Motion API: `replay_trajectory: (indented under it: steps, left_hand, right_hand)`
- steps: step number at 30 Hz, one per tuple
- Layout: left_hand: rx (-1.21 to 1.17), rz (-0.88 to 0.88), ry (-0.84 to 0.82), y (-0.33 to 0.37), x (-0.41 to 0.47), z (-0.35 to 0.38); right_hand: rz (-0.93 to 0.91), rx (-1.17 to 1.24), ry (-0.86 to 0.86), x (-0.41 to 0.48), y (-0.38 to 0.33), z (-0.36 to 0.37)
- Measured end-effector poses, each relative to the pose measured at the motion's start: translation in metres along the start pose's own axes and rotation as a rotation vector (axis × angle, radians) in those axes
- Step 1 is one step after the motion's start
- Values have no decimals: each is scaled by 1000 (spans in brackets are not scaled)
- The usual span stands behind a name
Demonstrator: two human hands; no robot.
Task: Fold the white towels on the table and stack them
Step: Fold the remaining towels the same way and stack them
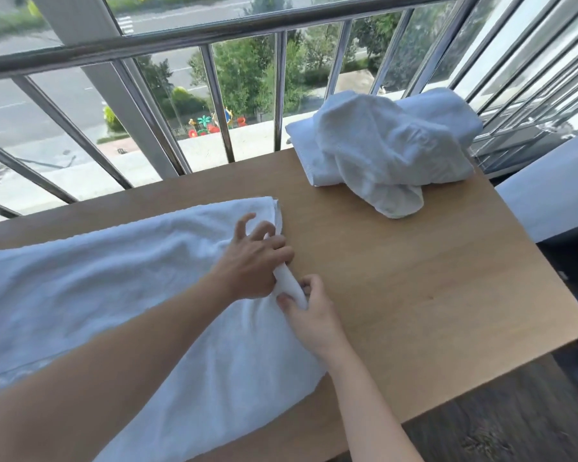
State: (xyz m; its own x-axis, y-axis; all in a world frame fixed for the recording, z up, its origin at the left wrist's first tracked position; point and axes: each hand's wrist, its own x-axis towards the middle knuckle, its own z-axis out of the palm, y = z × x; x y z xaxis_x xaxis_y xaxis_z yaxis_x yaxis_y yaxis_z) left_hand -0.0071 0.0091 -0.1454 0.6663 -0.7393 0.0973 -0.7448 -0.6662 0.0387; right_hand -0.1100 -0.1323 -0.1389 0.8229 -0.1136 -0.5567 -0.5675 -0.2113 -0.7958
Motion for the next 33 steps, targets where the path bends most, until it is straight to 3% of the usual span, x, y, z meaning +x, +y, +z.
replay_trajectory:
  steps: [2, 6, 9, 12, 16, 19, 24, 27, 30, 33]
  left_hand:
    - [-61, -98, 122, -4, 9, -2]
    - [-190, -131, 302, -4, 23, -3]
    - [-240, -162, 330, -4, 23, 5]
    - [-216, -242, 245, -6, 25, 13]
    - [-225, -496, -3, 2, 20, 32]
    - [-215, -638, -174, 14, 6, 55]
    - [-145, -567, -190, 3, 18, 65]
    - [-121, -524, -226, -20, 40, 67]
    - [-137, -556, -264, -29, 57, 63]
    - [-203, -364, -259, -13, 35, 51]
  right_hand:
    - [53, 55, -46, 7, -7, -15]
    - [81, -133, -225, 17, -17, -45]
    - [-2, -220, -202, 18, -18, -53]
    - [55, -172, -102, 15, -3, -58]
    - [165, -543, 199, 13, 26, -56]
    - [32, -684, 305, 16, 38, -34]
    - [-114, -924, 424, 22, 47, -23]
    - [-244, -907, 566, 21, 55, -21]
    - [-200, -872, 606, 22, 53, -17]
    - [-220, -901, 651, 25, 44, -16]
